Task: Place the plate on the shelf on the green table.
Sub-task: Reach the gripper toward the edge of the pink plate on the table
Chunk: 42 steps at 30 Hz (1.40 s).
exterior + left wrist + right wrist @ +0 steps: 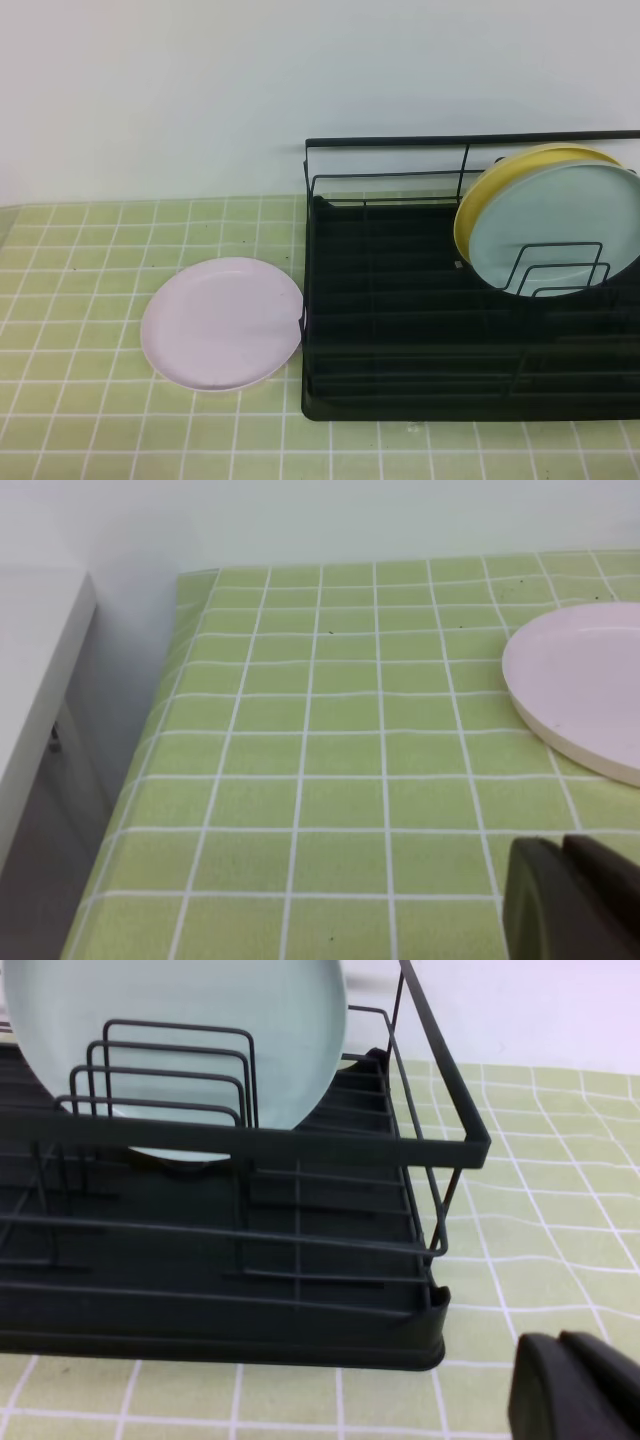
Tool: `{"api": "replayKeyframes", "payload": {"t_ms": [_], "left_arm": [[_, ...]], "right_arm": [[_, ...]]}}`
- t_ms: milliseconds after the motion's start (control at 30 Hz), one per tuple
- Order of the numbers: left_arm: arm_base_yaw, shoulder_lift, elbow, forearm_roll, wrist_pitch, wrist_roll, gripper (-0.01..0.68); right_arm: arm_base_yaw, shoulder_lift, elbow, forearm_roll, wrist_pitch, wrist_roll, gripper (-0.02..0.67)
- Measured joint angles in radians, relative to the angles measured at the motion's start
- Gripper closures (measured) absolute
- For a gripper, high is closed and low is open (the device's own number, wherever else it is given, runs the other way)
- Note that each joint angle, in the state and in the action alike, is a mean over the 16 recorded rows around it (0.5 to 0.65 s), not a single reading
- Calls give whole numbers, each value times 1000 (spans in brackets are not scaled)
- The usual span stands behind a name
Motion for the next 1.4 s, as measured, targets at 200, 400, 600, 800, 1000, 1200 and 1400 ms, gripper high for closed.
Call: {"api": "replayKeyframes", "payload": {"t_ms": [200, 400, 600, 800, 1000, 1200, 1400], "left_arm": [[0, 0, 0, 0, 0, 0, 673], [0, 0, 0, 2, 0, 0, 673], [0, 0, 0, 26, -5, 1, 673], [0, 0, 0, 52, -22, 0, 673], [0, 0, 0, 53, -128, -2, 673], [0, 0, 0, 37, -339, -2, 673], [0, 0, 0, 24, -564, -1, 673]], "right_arm": [[0, 0, 0, 0, 0, 0, 650], [0, 0, -5, 0, 0, 0, 650], [0, 0, 0, 0, 0, 0, 650], [0, 0, 2, 0, 0, 0, 650], [0, 0, -5, 0, 0, 0, 650], [0, 0, -7, 0, 0, 0, 650], [0, 0, -7, 0, 0, 0, 650]]}}
